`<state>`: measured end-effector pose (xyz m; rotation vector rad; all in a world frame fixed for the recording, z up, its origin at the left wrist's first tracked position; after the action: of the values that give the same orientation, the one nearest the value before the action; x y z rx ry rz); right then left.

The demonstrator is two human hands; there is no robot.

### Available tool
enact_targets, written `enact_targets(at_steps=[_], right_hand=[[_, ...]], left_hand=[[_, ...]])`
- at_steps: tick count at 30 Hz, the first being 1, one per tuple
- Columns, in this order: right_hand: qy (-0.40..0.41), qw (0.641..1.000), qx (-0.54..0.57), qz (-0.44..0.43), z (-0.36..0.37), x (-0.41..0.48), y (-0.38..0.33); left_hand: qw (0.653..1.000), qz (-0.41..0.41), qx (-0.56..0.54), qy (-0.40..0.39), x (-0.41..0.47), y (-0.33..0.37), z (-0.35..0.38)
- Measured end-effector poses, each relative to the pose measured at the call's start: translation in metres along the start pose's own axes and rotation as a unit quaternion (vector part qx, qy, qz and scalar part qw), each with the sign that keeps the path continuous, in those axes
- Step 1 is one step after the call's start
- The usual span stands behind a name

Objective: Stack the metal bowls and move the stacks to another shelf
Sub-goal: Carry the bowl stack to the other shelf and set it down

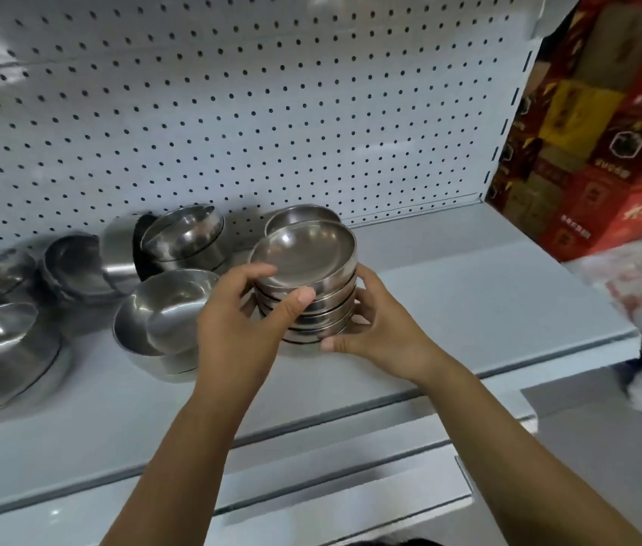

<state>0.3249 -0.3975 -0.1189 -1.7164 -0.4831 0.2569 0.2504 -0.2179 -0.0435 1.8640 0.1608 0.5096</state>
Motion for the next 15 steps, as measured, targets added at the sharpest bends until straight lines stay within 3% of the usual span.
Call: enact_targets(at_steps=[15], right_hand=[[0.221,0.974,-0.034,0.045,-0.041,-0.130,-0.019]], left_hand=[[0.970,0.097,-0.088,-0.206,-0.027,0.033,0.054]])
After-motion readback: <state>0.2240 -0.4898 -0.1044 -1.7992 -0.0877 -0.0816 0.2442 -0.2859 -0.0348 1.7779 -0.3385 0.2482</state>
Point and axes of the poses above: each hand's wrist, its own x-axis towards the middle knuckle, its own z-axis out of the palm, y = z × x, the point moved 6 cm from there along x, towards the middle knuckle
